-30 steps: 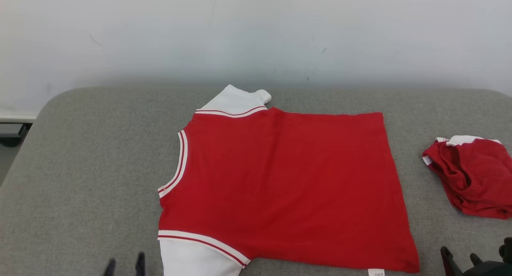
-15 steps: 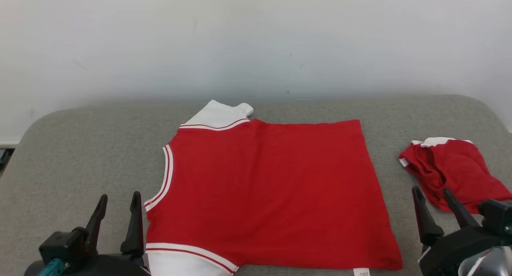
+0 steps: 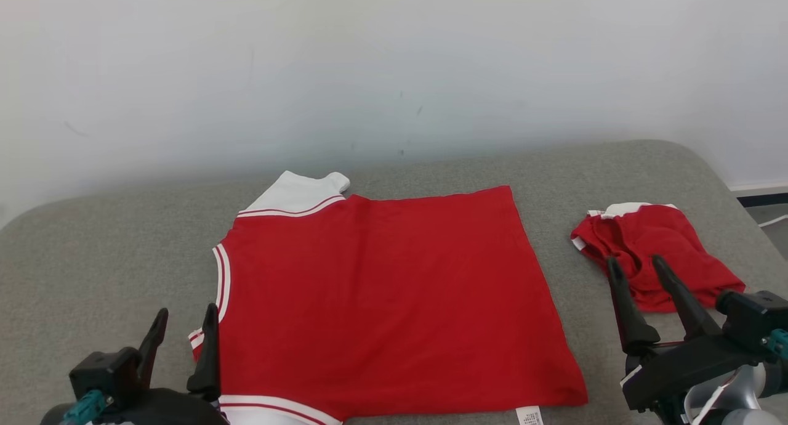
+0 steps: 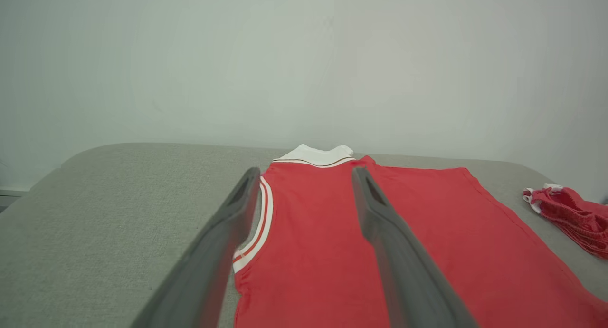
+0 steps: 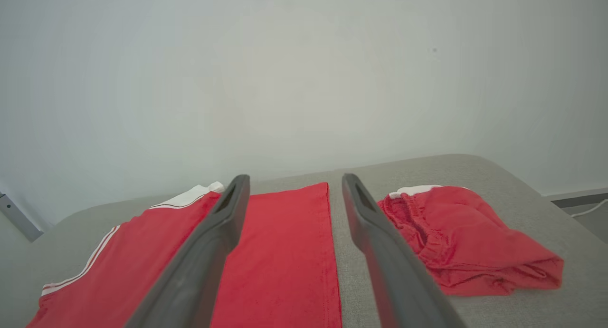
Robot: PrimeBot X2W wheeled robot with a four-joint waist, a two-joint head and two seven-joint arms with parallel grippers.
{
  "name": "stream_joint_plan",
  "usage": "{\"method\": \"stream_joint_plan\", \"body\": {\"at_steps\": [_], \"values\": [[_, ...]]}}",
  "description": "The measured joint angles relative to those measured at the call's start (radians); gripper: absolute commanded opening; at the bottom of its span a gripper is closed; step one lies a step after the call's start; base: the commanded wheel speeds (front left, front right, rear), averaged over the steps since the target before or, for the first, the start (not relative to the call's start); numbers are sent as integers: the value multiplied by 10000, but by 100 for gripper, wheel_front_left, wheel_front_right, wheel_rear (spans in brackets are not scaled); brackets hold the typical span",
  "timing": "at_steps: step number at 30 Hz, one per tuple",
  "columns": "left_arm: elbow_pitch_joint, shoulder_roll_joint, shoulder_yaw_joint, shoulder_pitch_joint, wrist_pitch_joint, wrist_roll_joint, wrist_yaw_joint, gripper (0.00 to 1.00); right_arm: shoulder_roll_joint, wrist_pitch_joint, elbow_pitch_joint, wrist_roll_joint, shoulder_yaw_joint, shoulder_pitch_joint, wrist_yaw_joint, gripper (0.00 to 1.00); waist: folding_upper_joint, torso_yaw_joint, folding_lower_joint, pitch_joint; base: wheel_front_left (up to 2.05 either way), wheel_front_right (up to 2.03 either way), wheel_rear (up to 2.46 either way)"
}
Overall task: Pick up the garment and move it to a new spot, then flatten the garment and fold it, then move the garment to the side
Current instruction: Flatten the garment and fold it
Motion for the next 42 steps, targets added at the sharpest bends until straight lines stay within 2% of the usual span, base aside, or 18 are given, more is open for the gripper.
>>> {"method": "stream_joint_plan", "body": {"at_steps": [27,34,38,42], "values": [[230,2,-75,38,443,163,8,100,142,-786,539,244,-219,9,174,100,0,30,0,82,0,0,0],[800,-36,-462,527,1124,150,-15,100,127,-472,1214,244,-2,73,178,100,0,85,0,130,0,0,0],[1208,-73,-769,931,1576,69,-174,100,123,-169,1651,196,150,282,167,100,0,136,0,180,0,0,0],[1492,-134,-874,1033,1958,-40,-182,100,52,102,2121,-8,224,538,17,100,0,230,0,280,0,0,0]]}}
